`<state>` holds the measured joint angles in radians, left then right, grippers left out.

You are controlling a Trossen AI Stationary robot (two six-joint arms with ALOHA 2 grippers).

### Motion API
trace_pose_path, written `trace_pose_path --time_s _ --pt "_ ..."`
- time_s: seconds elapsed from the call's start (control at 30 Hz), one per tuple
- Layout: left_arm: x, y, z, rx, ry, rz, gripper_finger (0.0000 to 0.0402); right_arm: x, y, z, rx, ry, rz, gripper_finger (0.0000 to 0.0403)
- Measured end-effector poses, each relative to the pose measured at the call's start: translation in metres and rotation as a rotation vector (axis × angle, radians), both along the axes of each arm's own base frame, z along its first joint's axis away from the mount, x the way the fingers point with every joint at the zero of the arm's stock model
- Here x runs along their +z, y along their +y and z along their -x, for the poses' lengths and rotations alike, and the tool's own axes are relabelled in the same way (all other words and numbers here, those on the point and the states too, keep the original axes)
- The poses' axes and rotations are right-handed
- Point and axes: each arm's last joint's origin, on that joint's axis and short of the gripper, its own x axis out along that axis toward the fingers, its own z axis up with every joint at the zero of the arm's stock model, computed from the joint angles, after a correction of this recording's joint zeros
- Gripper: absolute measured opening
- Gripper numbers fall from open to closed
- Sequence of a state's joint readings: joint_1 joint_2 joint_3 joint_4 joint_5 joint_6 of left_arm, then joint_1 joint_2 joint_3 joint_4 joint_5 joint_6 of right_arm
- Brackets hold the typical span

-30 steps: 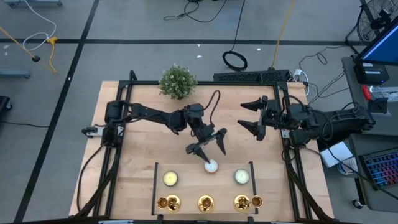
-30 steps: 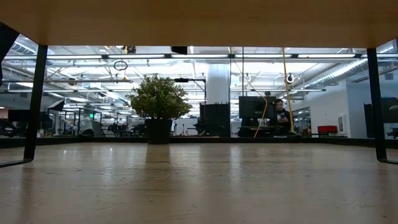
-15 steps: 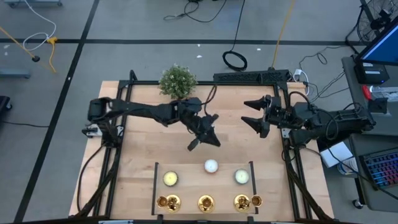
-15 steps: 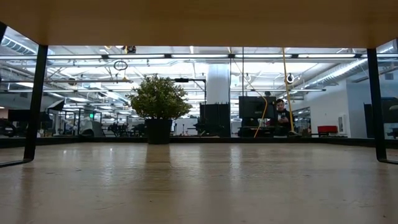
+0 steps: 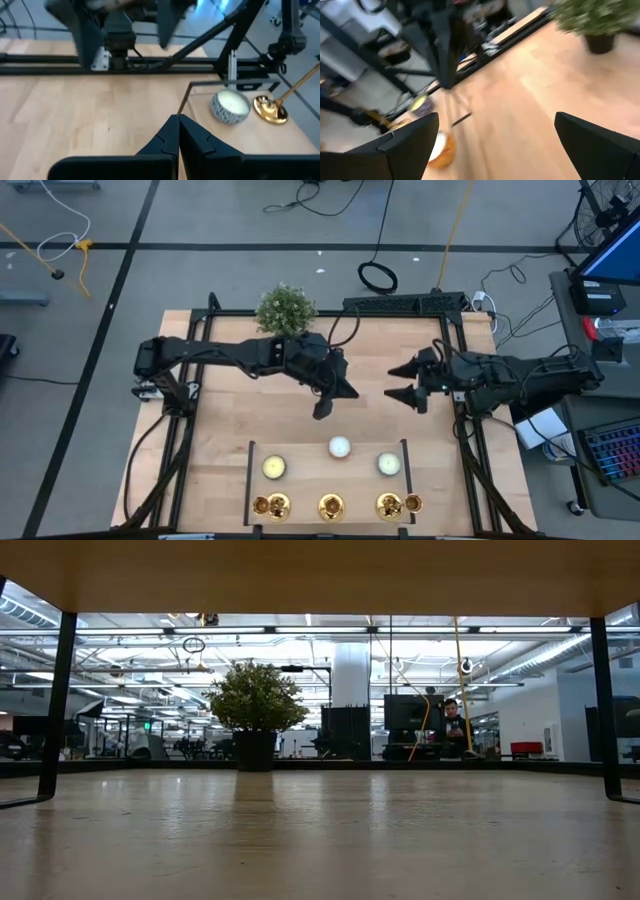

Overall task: Pick & Place candle stick holders
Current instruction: Put the yellow patterned scented candle on the shelf

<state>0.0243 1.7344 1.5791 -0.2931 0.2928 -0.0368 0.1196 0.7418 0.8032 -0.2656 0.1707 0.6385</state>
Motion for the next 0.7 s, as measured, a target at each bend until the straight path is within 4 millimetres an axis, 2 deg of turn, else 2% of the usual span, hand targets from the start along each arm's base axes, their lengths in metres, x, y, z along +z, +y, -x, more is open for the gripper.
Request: trace_pose_path --time_s 0.17,0.37,0.5,0.57,0.7 --pt "0.01 -0.011 -0.002 0.0 0.016 0.028 0.0005 0.0 0.001 -0.001 0.031 0.0 -0.009 0.0393" --pt "-0.012 -0.019 -0.009 -0.014 0.229 0.041 0.0002 -0.004 -0.001 -0.003 -0.056 0.027 0.028 0.0393" --pt "-0.027 -0.03 -0.021 -0.067 0.311 0.05 0.0002 -0.008 -0.001 -0.009 -0.07 0.054 0.0 0.0393" --pt "-0.028 -0.032 -0.026 -0.088 0.299 0.057 0.0002 -0.01 -0.001 -0.01 -0.066 0.069 0.0 0.0393" --pt "-0.027 -0.025 -0.035 -0.115 0.289 0.092 0.0001 -0.012 0.0 -0.013 -0.07 0.077 -0.014 0.0393"
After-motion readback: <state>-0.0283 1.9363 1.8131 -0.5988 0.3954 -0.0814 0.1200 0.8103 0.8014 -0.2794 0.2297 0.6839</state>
